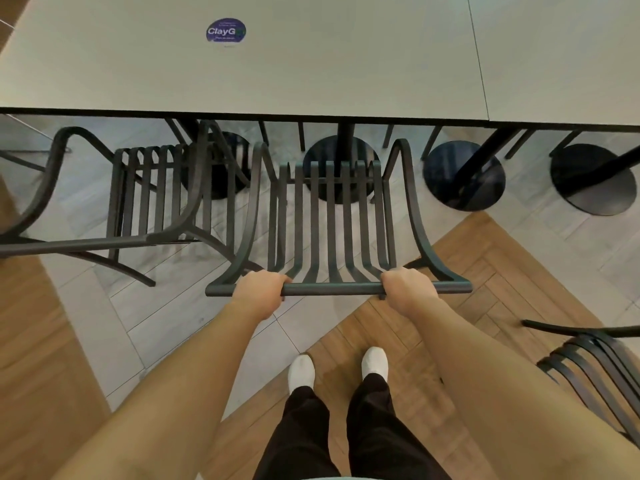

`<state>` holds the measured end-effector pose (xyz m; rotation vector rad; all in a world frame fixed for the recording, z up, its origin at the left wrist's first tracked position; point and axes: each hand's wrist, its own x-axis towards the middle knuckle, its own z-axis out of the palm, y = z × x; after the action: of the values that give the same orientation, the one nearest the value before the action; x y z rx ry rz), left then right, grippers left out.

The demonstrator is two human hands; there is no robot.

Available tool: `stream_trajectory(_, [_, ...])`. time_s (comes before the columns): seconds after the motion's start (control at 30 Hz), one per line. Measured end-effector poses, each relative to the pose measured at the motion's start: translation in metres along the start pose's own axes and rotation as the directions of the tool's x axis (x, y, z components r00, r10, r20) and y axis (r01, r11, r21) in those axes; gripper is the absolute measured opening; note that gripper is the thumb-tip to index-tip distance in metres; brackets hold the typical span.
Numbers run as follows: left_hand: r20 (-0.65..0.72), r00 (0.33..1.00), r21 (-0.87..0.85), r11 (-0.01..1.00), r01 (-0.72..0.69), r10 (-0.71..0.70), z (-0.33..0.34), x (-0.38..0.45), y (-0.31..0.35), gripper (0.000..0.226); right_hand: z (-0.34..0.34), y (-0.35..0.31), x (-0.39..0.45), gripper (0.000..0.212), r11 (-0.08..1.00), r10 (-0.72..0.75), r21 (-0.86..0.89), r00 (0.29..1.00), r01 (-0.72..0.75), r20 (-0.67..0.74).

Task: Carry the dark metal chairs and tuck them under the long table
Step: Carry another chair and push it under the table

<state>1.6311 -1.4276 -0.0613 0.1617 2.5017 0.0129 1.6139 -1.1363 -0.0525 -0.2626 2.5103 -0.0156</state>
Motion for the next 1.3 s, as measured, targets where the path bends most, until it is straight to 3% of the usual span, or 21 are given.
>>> stream_trajectory(0.5, [0.011,1.000,0.013,1.000,0.010,-0.010,-0.026,0.041,0.004,0.031,-0.020,0.015,0.034,0.022,0.999,0.029,-0.040,0.999,-0.031,-0.044])
stream_trajectory(0.93, [-0.068,0.998,0.057,0.998,0.003,0.000,-0.055,0.086,-0.001,0.028,-0.041,0.027,0.076,0.020,0.998,0.060,-0.024,0.996,-0.062,-0.059])
stream_trajectory(1.3, [-0.032,0.999,-0.045,0.999,0.004,-0.005,-0.066,0.087,0.003,0.020,-0.053,0.035,0.072,0.019,0.993,0.018,0.116,0.999,-0.013,-0.048])
